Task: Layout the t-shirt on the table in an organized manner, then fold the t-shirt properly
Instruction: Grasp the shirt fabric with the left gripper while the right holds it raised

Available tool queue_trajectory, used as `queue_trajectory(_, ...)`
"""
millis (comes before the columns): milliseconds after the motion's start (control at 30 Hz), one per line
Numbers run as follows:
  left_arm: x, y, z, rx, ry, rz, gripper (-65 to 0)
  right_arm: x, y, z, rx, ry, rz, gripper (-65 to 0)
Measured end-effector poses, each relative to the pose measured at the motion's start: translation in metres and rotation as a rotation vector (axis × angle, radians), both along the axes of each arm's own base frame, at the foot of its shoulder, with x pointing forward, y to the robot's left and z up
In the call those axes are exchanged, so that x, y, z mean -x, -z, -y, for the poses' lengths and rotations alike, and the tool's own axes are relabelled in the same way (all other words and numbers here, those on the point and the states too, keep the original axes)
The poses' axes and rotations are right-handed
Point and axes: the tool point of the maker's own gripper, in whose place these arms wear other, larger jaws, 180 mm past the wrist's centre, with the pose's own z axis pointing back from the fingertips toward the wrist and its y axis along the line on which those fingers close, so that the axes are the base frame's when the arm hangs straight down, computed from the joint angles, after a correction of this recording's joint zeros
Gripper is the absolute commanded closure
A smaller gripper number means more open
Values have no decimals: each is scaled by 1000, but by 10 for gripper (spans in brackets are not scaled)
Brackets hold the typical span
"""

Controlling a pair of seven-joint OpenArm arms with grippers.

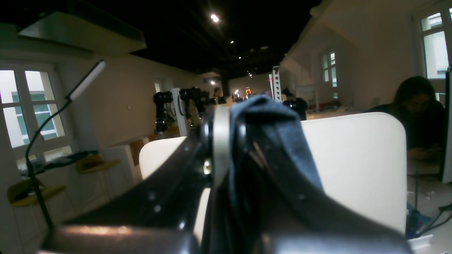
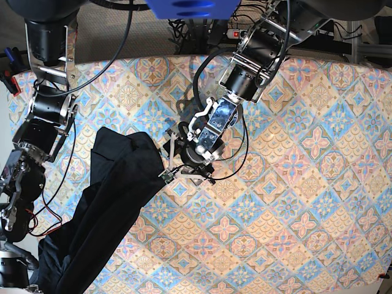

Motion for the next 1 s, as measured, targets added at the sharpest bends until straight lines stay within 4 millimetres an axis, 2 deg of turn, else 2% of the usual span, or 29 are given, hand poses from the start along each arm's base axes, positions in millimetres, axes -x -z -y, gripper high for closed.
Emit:
queue_trajectory(200,-3,8,14,53,30,51,-403,0,0,0,-2,-1,0,0)
queue_trajectory(433,-5,8,16,65,32,54,-402,0,0,0,-2,-1,-1,0)
queue_trajectory(700,5,9,32,-17,123,116,-402,0,0,0,-2,-1,0,0)
queue_trajectory(1000,9,5,43,197,47,20,-402,0,0,0,-3,0,0,0)
